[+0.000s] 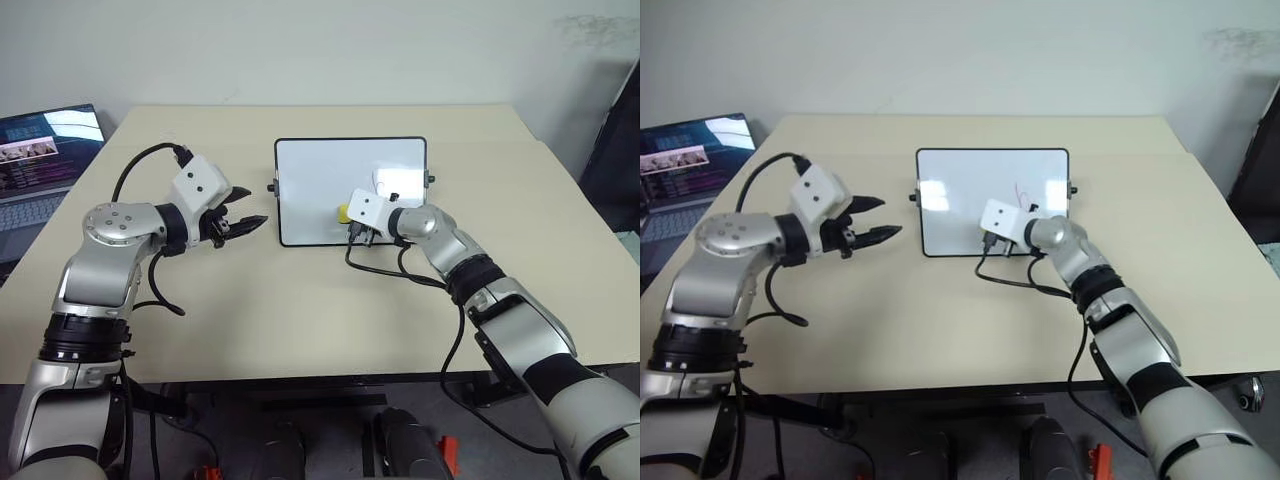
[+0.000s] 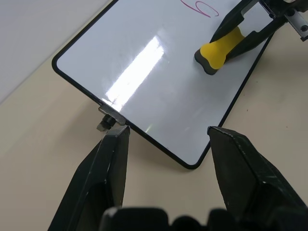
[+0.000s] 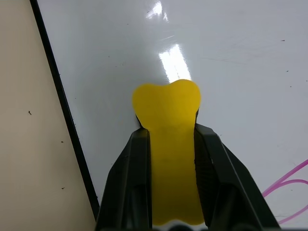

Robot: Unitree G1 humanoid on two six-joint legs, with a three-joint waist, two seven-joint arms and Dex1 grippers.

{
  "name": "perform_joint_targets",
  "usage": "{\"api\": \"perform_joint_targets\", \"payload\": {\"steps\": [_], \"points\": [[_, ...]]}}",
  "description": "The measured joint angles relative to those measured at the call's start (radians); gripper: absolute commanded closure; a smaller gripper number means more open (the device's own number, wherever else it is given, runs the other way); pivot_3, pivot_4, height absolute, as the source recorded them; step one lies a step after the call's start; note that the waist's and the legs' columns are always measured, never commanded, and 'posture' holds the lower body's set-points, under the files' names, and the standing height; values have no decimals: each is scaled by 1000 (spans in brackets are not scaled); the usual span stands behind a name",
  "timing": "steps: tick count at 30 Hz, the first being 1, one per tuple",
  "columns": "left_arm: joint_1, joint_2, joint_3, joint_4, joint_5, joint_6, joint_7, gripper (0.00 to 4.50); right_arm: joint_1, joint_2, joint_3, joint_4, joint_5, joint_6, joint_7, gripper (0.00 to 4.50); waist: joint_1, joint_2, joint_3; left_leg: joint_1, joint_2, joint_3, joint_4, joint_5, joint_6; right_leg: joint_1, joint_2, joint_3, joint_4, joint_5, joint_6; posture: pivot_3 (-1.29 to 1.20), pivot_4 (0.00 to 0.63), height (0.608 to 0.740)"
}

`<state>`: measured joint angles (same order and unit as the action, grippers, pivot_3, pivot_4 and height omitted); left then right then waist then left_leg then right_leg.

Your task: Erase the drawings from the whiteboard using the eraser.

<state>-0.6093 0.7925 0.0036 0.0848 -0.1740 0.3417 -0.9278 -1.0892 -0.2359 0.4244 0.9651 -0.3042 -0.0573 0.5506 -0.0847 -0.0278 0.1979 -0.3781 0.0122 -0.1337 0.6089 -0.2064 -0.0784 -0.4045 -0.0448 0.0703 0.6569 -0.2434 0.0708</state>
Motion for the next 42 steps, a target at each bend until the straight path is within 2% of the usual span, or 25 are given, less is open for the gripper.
{"api": "perform_joint_targets", "payload": {"steps": [14, 19, 27, 42], "points": [[-8, 0, 0, 5, 1, -3, -4, 1715, -31, -12, -12, 43, -8, -44, -123, 3670, -1, 0, 0, -2, 0, 0, 0, 2, 1, -1, 0, 0, 0, 0, 0, 0, 150, 740], [-8, -2, 0, 4, 1, -3, -4, 1715, -26, -18, -12, 25, -8, -45, -85, 3671, -3, 0, 0, -2, 0, 0, 0, 2, 1, -1, 0, 0, 0, 0, 0, 0, 150, 740], [-8, -3, 0, 5, 1, -4, -5, 1715, 64, -33, -10, -98, -8, -24, 83, 3671, -6, -2, -1, -2, 0, 0, -4, 2, 1, -1, 0, 0, 0, 0, 0, 0, 150, 740], [-9, -5, -1, 7, 7, -5, -5, 1715, 90, -80, 4, -129, -32, -21, 126, 3671, 2, -4, -3, -2, 0, 0, -3, 2, 1, 5, 0, 0, -11, 0, 0, 0, 150, 740]]}}
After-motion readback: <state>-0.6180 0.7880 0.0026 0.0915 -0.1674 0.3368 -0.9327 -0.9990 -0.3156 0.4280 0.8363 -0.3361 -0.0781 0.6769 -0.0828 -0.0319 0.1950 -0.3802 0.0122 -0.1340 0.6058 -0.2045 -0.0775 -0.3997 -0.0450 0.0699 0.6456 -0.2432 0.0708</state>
